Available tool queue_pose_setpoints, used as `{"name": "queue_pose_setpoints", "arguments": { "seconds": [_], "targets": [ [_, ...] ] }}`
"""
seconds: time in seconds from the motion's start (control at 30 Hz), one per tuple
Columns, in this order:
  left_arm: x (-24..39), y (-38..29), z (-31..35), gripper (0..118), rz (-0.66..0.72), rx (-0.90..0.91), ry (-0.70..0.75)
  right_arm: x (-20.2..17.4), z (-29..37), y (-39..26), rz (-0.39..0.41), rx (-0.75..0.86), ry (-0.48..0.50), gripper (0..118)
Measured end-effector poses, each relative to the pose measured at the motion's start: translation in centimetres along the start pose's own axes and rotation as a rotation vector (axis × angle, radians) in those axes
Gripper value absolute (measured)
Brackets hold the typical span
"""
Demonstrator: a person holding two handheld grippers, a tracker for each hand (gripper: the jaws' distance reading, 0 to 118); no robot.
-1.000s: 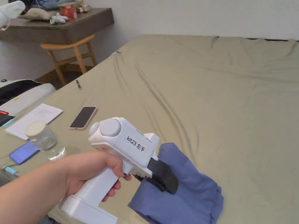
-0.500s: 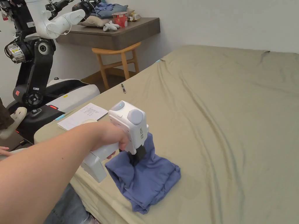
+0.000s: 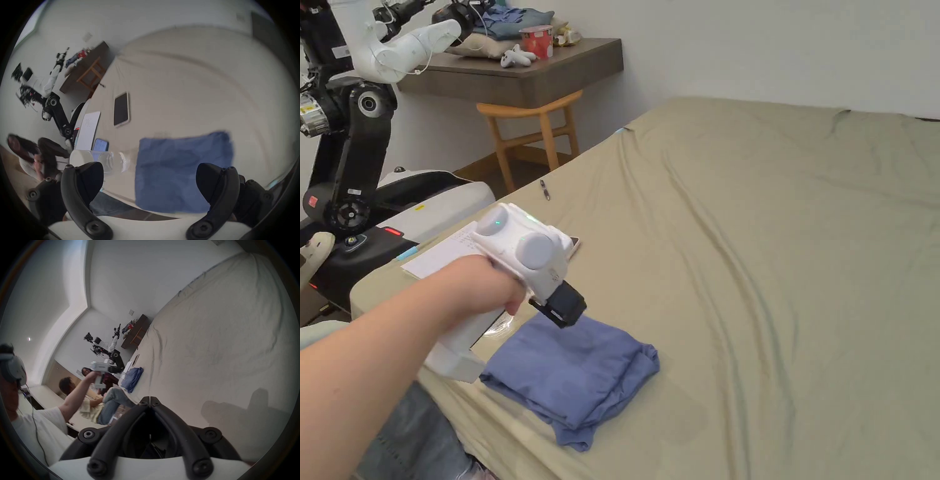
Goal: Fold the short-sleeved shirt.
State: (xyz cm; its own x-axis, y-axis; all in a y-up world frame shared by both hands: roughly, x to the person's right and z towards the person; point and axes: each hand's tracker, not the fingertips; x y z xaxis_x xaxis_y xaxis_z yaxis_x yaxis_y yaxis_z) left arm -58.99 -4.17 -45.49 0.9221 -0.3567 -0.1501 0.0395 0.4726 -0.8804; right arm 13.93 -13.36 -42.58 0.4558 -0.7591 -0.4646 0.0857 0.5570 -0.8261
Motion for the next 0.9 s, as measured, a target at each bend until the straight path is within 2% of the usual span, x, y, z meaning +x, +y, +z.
{"name": "queue_pose_setpoints", "arguments": {
  "seconds": [0.03,0.07,0.1,0.13,0.17,0.23,0.27,0.37,0.43,0.53,0.6,0.7,0.83,0.87,0.9],
  "targets": [
    [0.0,-0.1,1.4,107,0.047,0.028,-0.02,-0.2,0.3,0.1,0.031,0.009,-0.03,0],
    [-0.3,0.1,2.5,91,0.098,0.045,-0.043,-0.3,0.7,0.3,0.057,0.013,-0.05,0],
    [0.2,0.0,3.7,48,0.142,0.08,-0.06,-0.5,1.0,0.5,0.075,0.018,-0.065,0],
    [1.1,-0.1,4.8,17,0.154,0.132,-0.086,-0.6,1.5,0.7,0.096,0.036,-0.1,0],
    [2.4,-0.2,5.9,7,0.151,0.173,-0.084,-0.8,1.9,0.9,0.113,0.055,-0.132,0],
    [5.1,-0.3,8.3,1,0.155,0.277,-0.069,-1.5,2.7,1.3,0.145,0.086,-0.165,0],
    [6.7,-0.6,9.8,0,0.164,0.354,-0.115,-2.0,3.2,1.5,0.17,0.109,-0.181,0],
    [11.2,-1.9,14.6,0,0.328,0.607,-0.276,-4.2,4.2,1.8,0.275,0.149,-0.264,0],
    [14.5,-2.8,17.1,0,0.363,0.692,-0.302,-5.8,4.6,1.6,0.351,0.168,-0.314,0],
    [19.6,-3.8,19.9,0,0.331,0.772,-0.318,-9.0,4.9,1.0,0.415,0.236,-0.361,0],
    [22.5,-4.8,21.7,0,0.36,0.876,-0.311,-10.9,5.1,0.5,0.474,0.296,-0.405,0],
    [27.3,-6.2,24.2,0,0.276,0.948,-0.178,-13.0,5.5,-0.1,0.622,0.384,-0.57,0],
    [30.5,-6.9,25.0,0,0.241,0.989,-0.255,-15.9,5.7,-0.9,0.791,0.555,-0.753,0],
    [31.2,-7.3,25.5,0,0.24,1.014,-0.268,-15.8,5.6,-1.2,0.738,0.573,-0.765,0],
    [31.8,-7.5,25.7,0,0.236,1.023,-0.283,-15.4,5.9,-1.1,0.746,0.608,-0.788,0]
  ]
}}
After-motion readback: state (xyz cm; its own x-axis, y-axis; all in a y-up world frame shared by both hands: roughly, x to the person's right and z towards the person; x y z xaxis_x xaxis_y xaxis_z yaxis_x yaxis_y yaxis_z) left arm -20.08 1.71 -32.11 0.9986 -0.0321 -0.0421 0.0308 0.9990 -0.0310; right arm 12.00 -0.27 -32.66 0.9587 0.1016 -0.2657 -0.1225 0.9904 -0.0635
